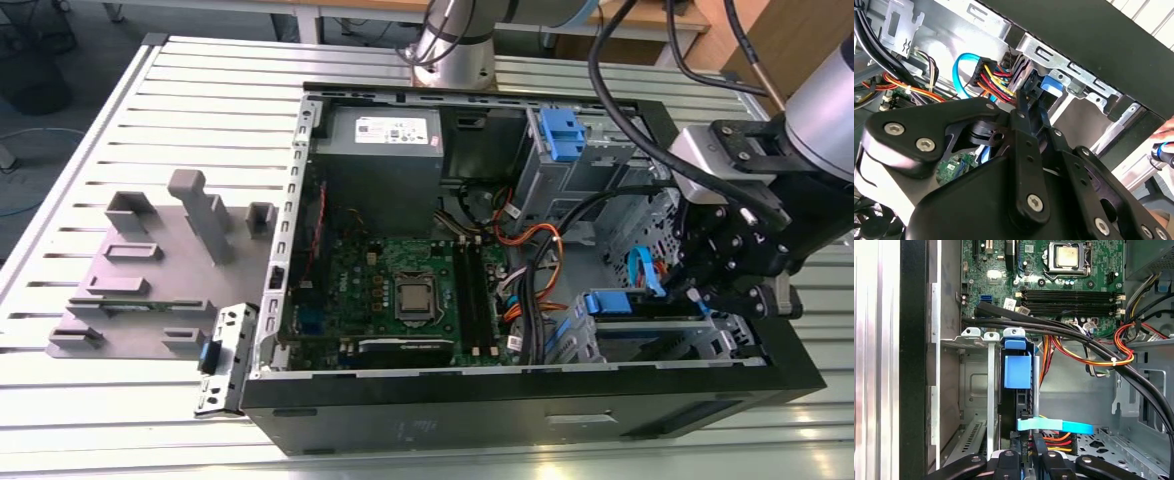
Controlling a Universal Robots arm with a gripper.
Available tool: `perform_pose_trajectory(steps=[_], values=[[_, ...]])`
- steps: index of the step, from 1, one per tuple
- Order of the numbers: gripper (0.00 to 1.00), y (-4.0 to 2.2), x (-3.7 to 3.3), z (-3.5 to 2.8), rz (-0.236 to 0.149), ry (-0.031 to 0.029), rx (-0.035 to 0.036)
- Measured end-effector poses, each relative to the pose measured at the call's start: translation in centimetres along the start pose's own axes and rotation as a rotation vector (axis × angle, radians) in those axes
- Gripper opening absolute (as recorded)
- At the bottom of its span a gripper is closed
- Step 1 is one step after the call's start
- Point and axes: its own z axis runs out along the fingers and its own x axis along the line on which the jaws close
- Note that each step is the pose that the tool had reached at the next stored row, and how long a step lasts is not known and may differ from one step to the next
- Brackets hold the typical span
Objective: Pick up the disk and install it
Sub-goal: 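Insert the second disk wire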
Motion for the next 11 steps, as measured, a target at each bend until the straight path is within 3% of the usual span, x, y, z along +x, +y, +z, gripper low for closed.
perform_pose_trajectory(steps=[11], values=[[0.24, -0.02, -0.08, -3.31, 0.0, -0.0001, 0.0]])
